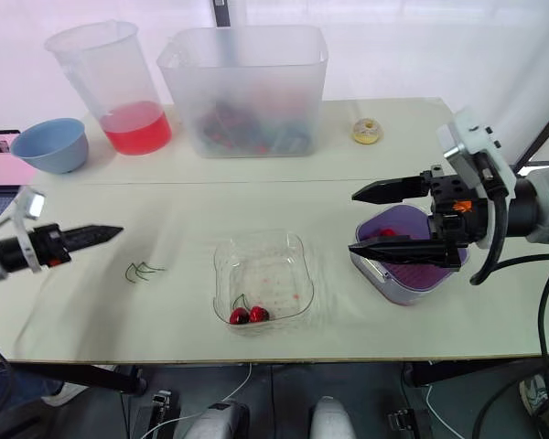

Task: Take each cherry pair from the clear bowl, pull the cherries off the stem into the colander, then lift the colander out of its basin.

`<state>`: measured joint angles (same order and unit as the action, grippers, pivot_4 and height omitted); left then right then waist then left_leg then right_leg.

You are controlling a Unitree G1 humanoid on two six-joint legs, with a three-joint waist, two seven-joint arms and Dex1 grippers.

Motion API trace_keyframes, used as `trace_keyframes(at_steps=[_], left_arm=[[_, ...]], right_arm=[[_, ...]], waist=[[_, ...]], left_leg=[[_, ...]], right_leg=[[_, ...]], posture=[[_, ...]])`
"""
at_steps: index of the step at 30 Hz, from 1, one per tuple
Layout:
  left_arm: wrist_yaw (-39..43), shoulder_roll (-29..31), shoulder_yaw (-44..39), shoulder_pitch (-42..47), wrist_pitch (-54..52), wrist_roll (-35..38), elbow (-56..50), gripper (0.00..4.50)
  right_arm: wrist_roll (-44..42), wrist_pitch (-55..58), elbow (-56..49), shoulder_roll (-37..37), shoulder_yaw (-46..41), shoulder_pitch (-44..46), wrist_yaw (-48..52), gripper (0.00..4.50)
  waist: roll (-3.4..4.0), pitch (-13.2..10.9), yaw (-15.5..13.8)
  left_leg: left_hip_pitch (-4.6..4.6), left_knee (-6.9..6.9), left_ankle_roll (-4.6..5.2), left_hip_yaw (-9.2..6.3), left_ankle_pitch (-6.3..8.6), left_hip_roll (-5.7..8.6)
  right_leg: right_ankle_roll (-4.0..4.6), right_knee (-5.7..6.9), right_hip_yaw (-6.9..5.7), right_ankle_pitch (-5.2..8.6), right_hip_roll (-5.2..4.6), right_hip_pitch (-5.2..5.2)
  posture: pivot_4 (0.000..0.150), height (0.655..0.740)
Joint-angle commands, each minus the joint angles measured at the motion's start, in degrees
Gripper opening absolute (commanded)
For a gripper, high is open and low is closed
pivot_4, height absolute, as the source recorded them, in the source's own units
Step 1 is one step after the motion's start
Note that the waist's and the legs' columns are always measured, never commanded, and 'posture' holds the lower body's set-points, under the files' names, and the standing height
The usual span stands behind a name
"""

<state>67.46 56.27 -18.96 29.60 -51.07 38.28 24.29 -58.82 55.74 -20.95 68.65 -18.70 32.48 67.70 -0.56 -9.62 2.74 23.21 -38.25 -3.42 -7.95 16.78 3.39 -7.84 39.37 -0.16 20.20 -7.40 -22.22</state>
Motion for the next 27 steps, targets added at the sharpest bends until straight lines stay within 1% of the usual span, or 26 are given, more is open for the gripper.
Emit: trace_keyframes(at_steps=[1, 4, 6, 8, 10, 13, 15, 18, 21, 24, 25, 27], left_arm=[[-0.14, 0.12, -2.51, 1.17, -1.52, 2.9, -4.75, 4.44], [0.84, -0.92, -2.0, 2.32, -0.08, 3.88, -8.84, 4.44], [1.29, -2.41, -1.89, 3.5, 3.4, 3.79, -11.47, 4.44], [1.57, -3.63, -0.76, 3.73, 8.94, 1.4, -13.52, 4.44], [7.94, -3.22, 3.89, 1.13, 17.63, -2.35, -18.27, 4.44], [13.17, -4.22, 8.0, 3.12, 21.01, -1.95, -22.79, 4.44], [15.74, -3.36, 12.67, 4.88, 25.5, -6.03, -24.28, 4.44], [17.18, -4.42, 14.91, 8.99, 24.4, -4.64, -25.78, 4.44], [18.48, -4.97, 15.73, 11.35, 23.38, -3.24, -26.46, 4.44], [19.57, -4.63, 15.79, 11.33, 22.61, -2.67, -26.65, 4.44], [20.02, -4.09, 15.69, 10.24, 23.54, -3.54, -26.06, 4.44], [20.57, -3.14, 15.08, 7.59, 25.56, -5.01, -25.31, 4.44]], right_arm=[[-1.22, -0.66, 0.16, 1.1, -1.6, 2.1, 0.47, 4.5], [-1.06, -0.4, 0.32, 1.66, -1.37, 2.47, 0.88, 4.5], [-1.09, 0.28, 0.37, 2.35, -1.58, 2.14, 0.73, 4.5], [-1.24, 1.09, -0.05, 3.04, -2.33, 1.01, 0.34, 4.5], [-2.56, 3.05, -2.44, 4.13, -4.59, -2.16, 0.59, 4.5], [-4.76, 5.79, -6.5, 4.45, -8.1, -6.53, -1.29, 4.5], [-5.92, 6.43, -9.27, 3.78, -8.73, -8.31, -3.5, 4.5], [-6.69, 6.05, -11.52, 2.92, -7.88, -8.91, -6.7, 4.5], [-5.69, 4.76, -12.91, 2.33, -4.8, -8.0, -9.42, 4.5], [-5.0, 4.2, -13.48, 1.18, -0.34, -5.81, -12.22, 4.5], [-3.11, 4.01, -12.92, -1.99, 4.36, -2.05, -15.55, 4.5], [3.76, 2.38, -12.71, -6.0, 13.63, 4.72, -18.97, 4.5]], waist=[[0.0, 0.0, 0.01], [0.0, 0.0, -0.06], [-0.01, 0.0, -0.19], [-0.01, 0.0, -0.22], [-0.02, 0.0, -0.18], [-0.01, 0.0, -0.25], [-0.01, 0.0, -0.24], [-0.02, 0.0, -0.2], [-0.02, 0.0, 0.0], [-0.01, 0.0, 0.16], [-0.02, 0.0, 0.38], [-0.02, 0.03, 1.31]], left_leg=[[0.0, 0.0, 0.0, 0.0, 0.0, -0.03], [0.0, -0.01, 0.0, 0.02, 0.0, -0.02], [0.01, -0.01, 0.0, 0.04, 0.0, -0.03], [0.03, -0.03, 0.0, 0.11, 0.0, -0.03], [0.03, -0.03, 0.0, 0.14, 0.0, -0.06], [0.04, 0.01, 0.0, 0.21, 0.0, -0.04], [0.04, -0.02, 0.0, 0.22, 0.0, -0.02], [0.03, -0.04, 0.0, 0.23, 0.0, 0.01], [0.03, -0.04, 0.03, 0.24, 0.02, 0.01], [0.01, -0.03, 0.05, 0.25, 0.03, 0.0], [0.01, -0.03, 0.05, 0.25, 0.03, -0.01], [-0.08, -0.04, 0.04, 0.24, 0.02, -0.06]], right_leg=[[0.0, 0.01, 0.0, 0.0, 0.0, 0.0], [0.0, 0.01, 0.0, 0.0, 0.01, 0.02], [0.0, 0.0, 0.0, 0.0, 0.01, 0.02], [0.0, -0.01, -0.02, 0.0, 0.0, 0.03], [0.0, -0.03, -0.02, 0.0, 0.0, 0.04], [0.0, -0.05, -0.02, 0.0, 0.01, 0.04], [0.0, -0.04, -0.03, 0.0, 0.02, 0.05], [0.0, -0.04, -0.03, 0.0, 0.04, 0.09], [0.0, -0.03, -0.03, 0.0, 0.06, 0.09], [0.0, -0.02, -0.03, 0.0, 0.08, 0.08], [0.0, -0.02, -0.03, 0.0, 0.09, 0.09], [0.0, -0.05, -0.02, 0.0, 0.15, 0.18]], posture=[[0.15, 0.74], [0.15, 0.74], [0.15, 0.74], [0.15, 0.74], [0.15, 0.74], [0.15, 0.74], [0.15, 0.74], [0.15, 0.74], [0.15, 0.74], [0.15, 0.74], [0.15, 0.74], [0.15, 0.74]])
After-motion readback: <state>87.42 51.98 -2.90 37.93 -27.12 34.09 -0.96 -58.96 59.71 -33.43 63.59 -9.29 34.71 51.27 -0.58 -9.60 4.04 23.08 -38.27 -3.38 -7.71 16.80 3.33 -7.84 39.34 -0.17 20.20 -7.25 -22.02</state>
